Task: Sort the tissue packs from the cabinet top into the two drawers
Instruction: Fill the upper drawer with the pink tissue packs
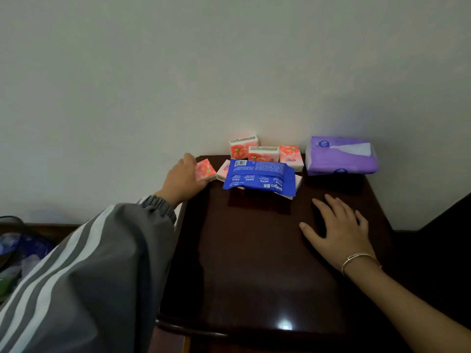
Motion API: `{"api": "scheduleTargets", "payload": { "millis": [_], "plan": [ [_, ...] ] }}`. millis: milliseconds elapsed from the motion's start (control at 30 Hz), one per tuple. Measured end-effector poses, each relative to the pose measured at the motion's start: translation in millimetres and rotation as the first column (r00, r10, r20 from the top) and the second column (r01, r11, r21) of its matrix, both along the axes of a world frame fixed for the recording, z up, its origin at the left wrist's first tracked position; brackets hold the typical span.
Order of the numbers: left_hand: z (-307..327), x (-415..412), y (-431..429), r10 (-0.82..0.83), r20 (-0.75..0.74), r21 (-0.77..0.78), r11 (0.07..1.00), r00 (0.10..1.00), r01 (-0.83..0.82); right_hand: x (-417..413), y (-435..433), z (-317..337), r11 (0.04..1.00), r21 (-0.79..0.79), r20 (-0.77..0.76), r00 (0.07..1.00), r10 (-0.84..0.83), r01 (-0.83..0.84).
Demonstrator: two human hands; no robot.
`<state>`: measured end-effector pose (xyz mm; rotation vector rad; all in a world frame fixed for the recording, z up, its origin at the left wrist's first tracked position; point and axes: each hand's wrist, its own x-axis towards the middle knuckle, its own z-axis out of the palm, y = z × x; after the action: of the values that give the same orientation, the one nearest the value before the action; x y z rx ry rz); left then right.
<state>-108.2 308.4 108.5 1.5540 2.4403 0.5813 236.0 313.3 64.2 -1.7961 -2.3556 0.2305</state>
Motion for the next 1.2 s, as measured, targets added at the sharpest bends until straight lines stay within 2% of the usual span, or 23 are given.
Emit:
{"api": "scheduleTargets", "payload": {
  "millis": [67,133,200,333,467,600,733,800,900,1033,1200],
  "plan": [
    [14,8,1,0.067,0.116,0.124,0.989,0.991,-0.081,-1,-1,1,1.000,-0.003,-0.013,1.000,-0.002,0.002],
    [33,18,13,0.019,0.085,0.221,0.974,0.996,-0.037,-1,-1,1,1.000,0.002,-0.023,1.000,-0.005,0.005],
    [47,34,33,-0.071,0.037,0.253,0.966,0.997,0.060,-2,0,1,1.000,0.003,-0.016,1.000,-0.005,0.005],
    [52,72,72,-0.182,0.070,0.138,0.976,0.981,0.171,-1,0,0,1.000,0.009,-0.026,1.000,-0.004,0.004],
    [42,85,98,-0.270,-0.124,-0.079,0.962,0.955,0.261,-1,0,-2,1.000,0.018,-0.044,0.999,0.001,0.000],
    [39,82,109,-0.281,-0.154,-0.106,0.958,0.947,0.267,0,2,-4,1.000,0.024,-0.044,0.999,0.006,-0.005],
    [34,84,115,-0.291,-0.068,-0.123,0.952,0.954,0.282,1,2,-4,1.000,0.029,-0.054,0.998,0.007,-0.005],
    [32,84,118,-0.281,-0.075,-0.120,0.955,0.957,0.271,0,2,-5,0.999,0.034,-0.049,0.999,0.007,-0.005],
    [26,83,117,-0.256,-0.095,-0.068,0.966,0.962,0.250,1,2,-4,1.000,0.026,-0.049,0.999,0.008,-0.007],
    [21,85,104,-0.177,-0.146,0.075,0.979,0.973,0.189,1,2,-5,1.000,0.031,-0.061,0.998,0.008,-0.006],
    [48,69,65,-0.003,0.033,0.353,0.935,0.999,-0.009,0,3,-5,1.000,0.027,-0.043,0.999,0.012,-0.010]
  ]
}}
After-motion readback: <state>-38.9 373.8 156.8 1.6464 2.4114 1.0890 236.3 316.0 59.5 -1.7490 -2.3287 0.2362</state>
